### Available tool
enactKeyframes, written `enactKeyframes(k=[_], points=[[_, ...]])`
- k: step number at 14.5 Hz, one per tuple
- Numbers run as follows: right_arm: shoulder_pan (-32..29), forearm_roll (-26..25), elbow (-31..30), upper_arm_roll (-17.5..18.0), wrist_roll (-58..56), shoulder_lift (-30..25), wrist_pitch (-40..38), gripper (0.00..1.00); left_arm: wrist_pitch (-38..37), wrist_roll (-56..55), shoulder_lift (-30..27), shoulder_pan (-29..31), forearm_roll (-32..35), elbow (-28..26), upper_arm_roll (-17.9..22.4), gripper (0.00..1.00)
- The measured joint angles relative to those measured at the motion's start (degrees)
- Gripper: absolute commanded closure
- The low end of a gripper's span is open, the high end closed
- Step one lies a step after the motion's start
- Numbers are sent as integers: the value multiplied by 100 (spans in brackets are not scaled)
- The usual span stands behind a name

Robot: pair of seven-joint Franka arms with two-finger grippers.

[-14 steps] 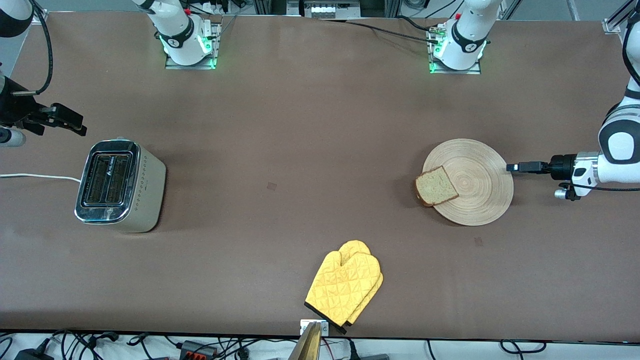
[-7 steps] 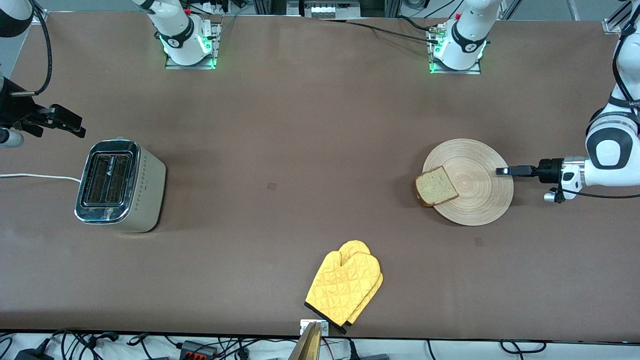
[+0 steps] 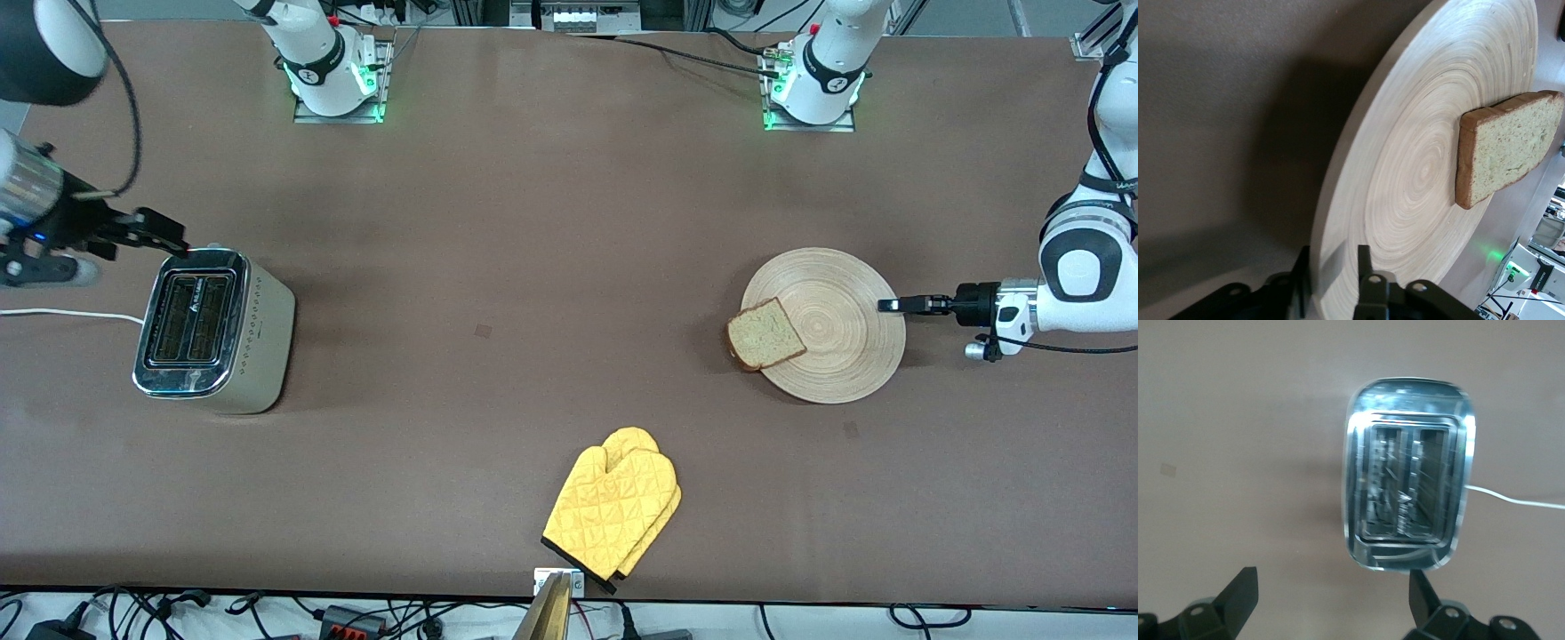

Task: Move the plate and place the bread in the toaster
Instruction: 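Slide the plate with the left gripper while the right gripper nears the toaster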

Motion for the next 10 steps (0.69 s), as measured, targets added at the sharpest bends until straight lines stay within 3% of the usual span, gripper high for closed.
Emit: enactKeyframes(k=[2,10], points=[[301,1,13,8,42,202,56,0,-251,137,-7,16,-81,89,-11,99],[451,214,63,-7,45,394,267,0,-1100,284,301,-118,-562,505,-131,99]])
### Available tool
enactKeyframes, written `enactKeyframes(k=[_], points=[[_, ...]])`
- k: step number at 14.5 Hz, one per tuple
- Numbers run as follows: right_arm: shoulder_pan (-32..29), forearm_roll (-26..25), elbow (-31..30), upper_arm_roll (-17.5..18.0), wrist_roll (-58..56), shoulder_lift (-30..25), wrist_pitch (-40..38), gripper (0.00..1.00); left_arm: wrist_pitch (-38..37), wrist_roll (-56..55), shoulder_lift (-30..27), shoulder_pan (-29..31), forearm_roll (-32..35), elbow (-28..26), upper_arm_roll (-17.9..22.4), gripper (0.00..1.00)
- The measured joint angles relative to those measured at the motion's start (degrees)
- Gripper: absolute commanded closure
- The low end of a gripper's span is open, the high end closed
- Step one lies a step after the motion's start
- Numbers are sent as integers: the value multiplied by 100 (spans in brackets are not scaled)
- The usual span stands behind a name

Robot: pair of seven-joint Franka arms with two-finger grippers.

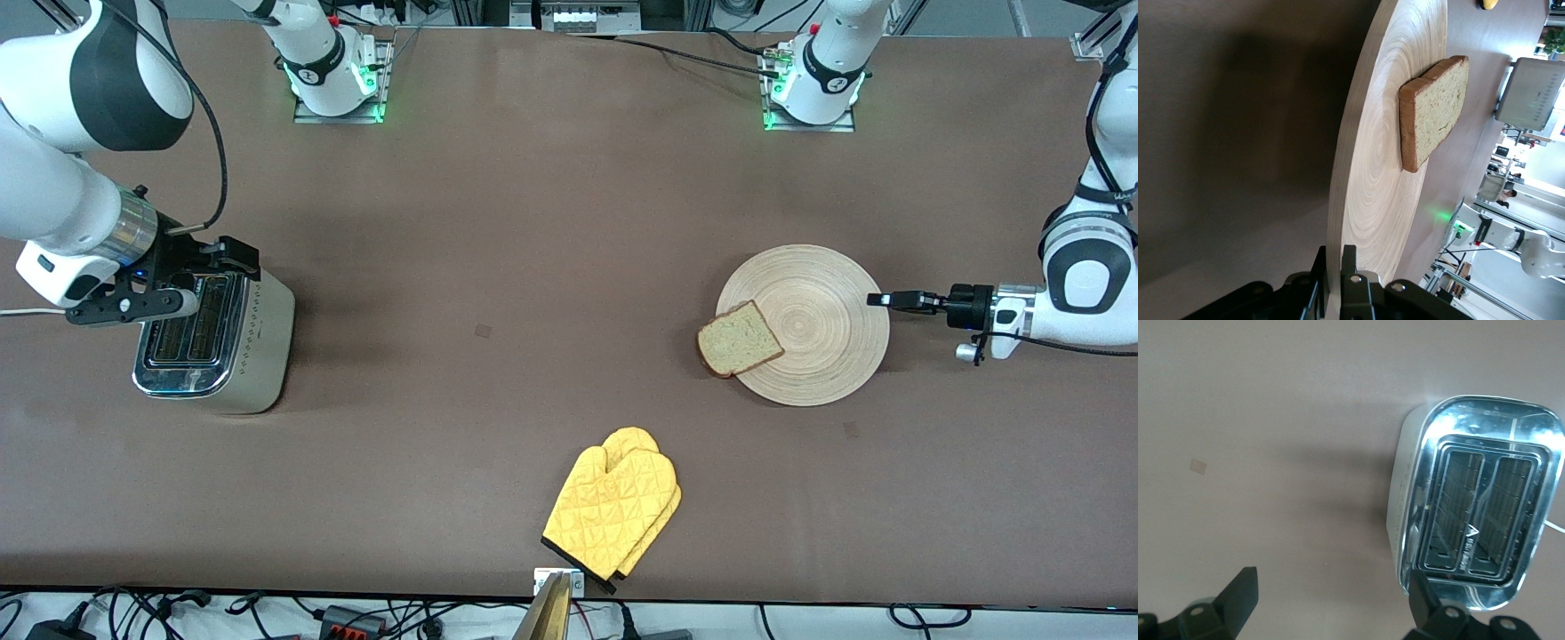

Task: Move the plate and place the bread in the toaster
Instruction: 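Slide the plate with the left gripper while the right gripper nears the toaster, then slide the wooden plate toward the toaster with the left gripper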

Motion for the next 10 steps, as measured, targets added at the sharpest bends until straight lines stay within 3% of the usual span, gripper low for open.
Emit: enactKeyframes(k=[10], points=[[271,26,36,8,5,31,114,0,-500,-781,188,-1397,-1015,217,-33,100]])
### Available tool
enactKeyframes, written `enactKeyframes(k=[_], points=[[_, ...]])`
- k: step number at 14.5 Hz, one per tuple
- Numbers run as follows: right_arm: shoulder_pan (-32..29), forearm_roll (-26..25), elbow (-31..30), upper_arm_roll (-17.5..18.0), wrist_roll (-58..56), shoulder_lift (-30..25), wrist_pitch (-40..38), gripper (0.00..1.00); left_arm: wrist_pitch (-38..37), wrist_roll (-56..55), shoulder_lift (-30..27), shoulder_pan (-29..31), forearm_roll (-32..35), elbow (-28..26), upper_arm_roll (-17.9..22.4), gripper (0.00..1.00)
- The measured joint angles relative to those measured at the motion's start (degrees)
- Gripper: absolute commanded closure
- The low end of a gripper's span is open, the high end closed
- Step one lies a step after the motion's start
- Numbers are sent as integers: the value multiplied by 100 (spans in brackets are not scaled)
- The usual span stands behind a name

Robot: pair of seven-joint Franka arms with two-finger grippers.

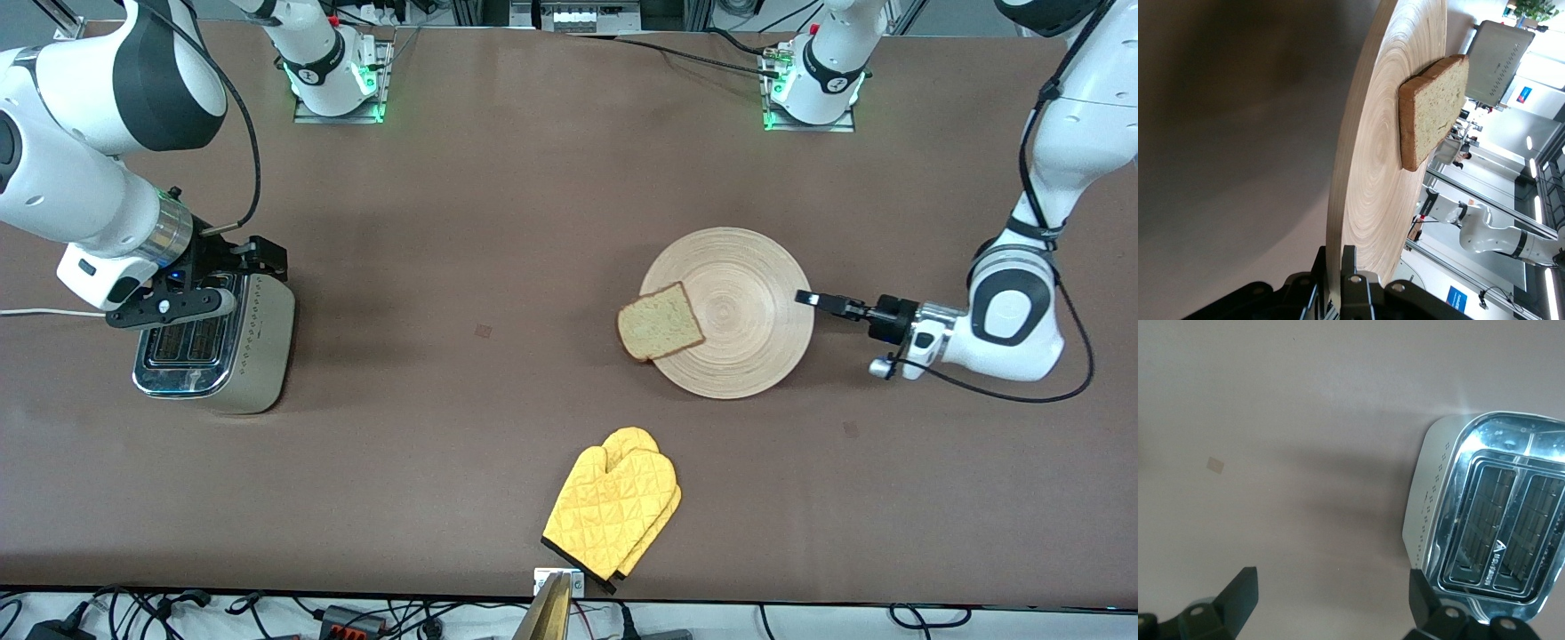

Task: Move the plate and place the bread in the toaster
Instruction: 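Slide the wooden plate toward the toaster with the left gripper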

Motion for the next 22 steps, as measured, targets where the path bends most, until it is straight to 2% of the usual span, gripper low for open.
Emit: enactKeyframes(k=[5,8,15,22], points=[[17,38,-7,0,0,59,282,0,5,586,72,-533,-362,55,-3,100],[66,49,-20,1,66,123,327,0,68,769,338,-864,-511,310,-1,100],[397,146,-22,12,495,388,492,0,810,842,701,-1634,-893,491,3,100],[412,209,39,9,495,531,647,0,1106,855,1107,-2129,-1063,1004,25,100]])
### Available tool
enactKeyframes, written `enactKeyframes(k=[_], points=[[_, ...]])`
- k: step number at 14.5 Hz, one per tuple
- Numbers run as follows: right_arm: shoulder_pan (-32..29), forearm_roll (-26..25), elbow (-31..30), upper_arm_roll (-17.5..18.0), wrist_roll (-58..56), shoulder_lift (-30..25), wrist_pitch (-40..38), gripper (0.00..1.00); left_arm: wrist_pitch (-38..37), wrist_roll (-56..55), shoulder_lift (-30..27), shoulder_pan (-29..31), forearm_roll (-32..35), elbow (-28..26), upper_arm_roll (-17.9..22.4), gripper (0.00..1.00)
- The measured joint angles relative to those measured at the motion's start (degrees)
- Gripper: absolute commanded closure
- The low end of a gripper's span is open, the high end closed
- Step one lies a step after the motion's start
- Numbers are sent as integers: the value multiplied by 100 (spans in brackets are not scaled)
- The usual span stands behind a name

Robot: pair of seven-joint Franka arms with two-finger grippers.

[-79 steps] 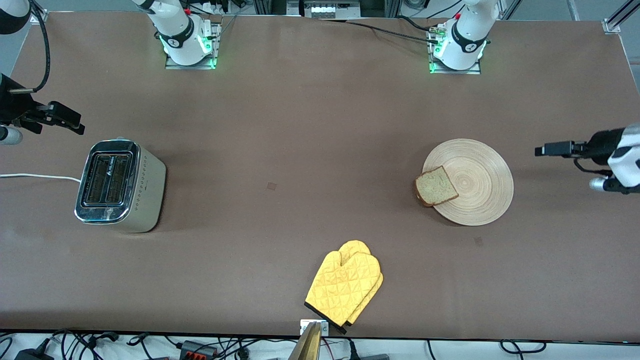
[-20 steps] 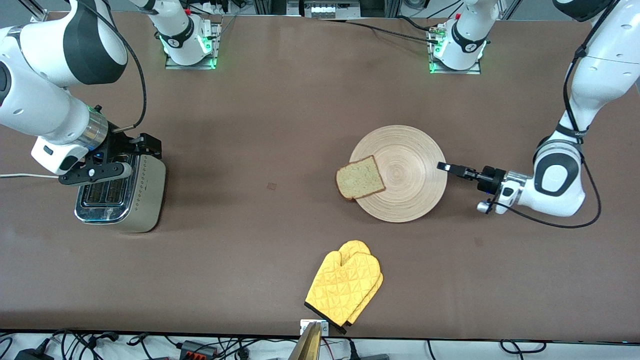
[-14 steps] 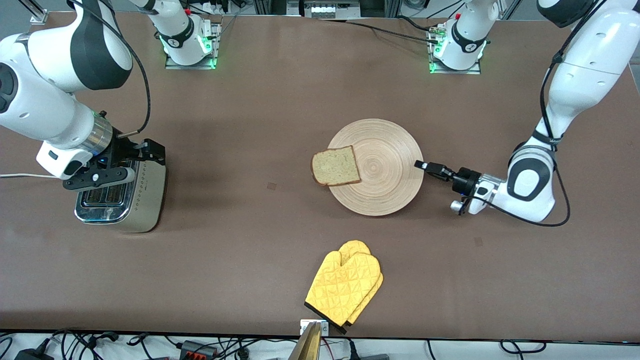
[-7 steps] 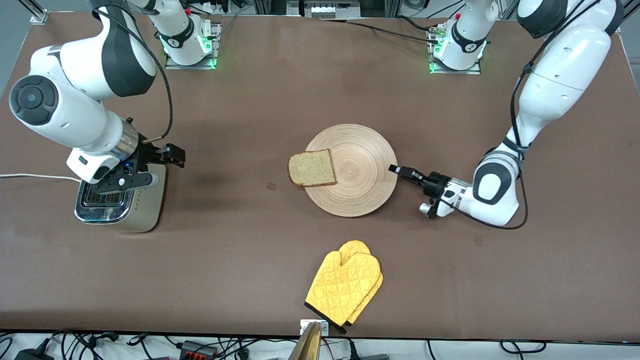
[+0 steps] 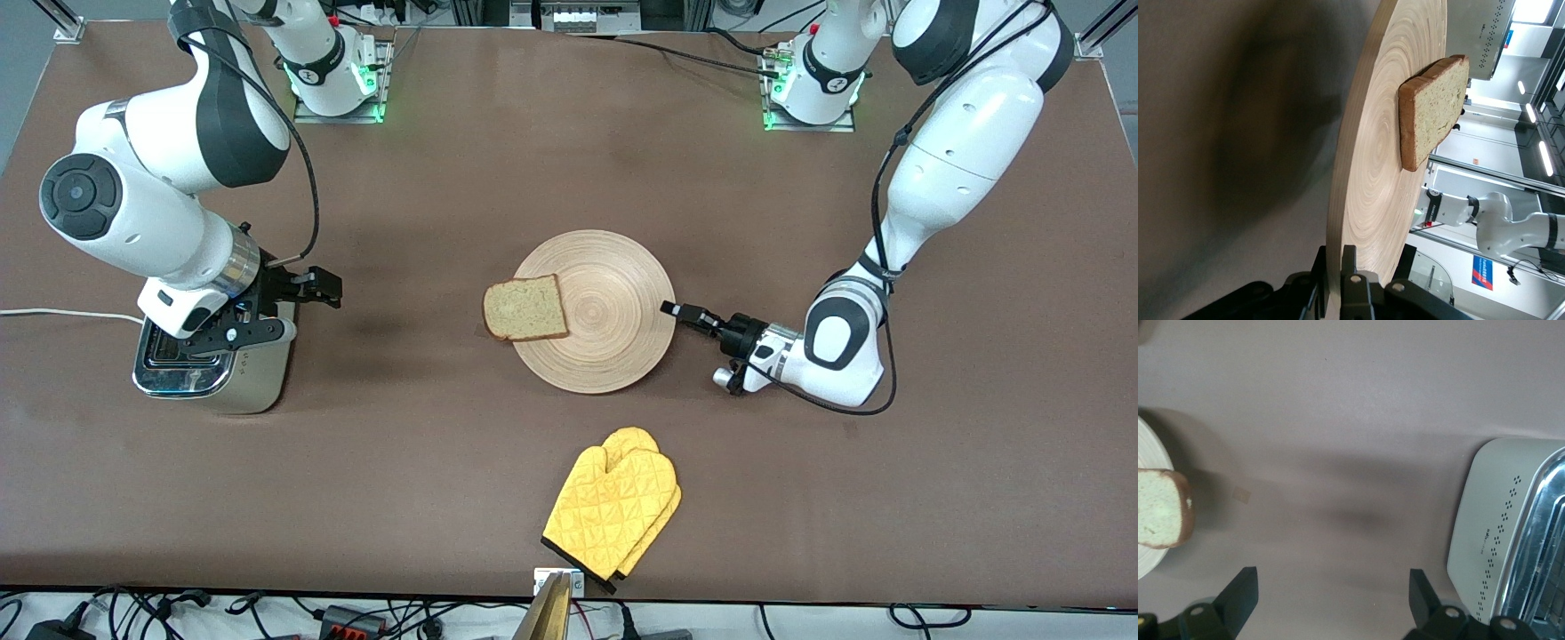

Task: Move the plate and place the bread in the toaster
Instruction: 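Slide the wooden plate toward the toaster with the left gripper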

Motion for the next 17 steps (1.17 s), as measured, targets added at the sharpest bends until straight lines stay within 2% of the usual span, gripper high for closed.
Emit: enactKeyframes(k=[12,17], points=[[57,0,-2,-16,-186,328,55,0,480,0,281,-547,-213,313,14,100],[58,108,-2,-16,252,419,136,0,604,35,282,-703,-246,323,25,95]])
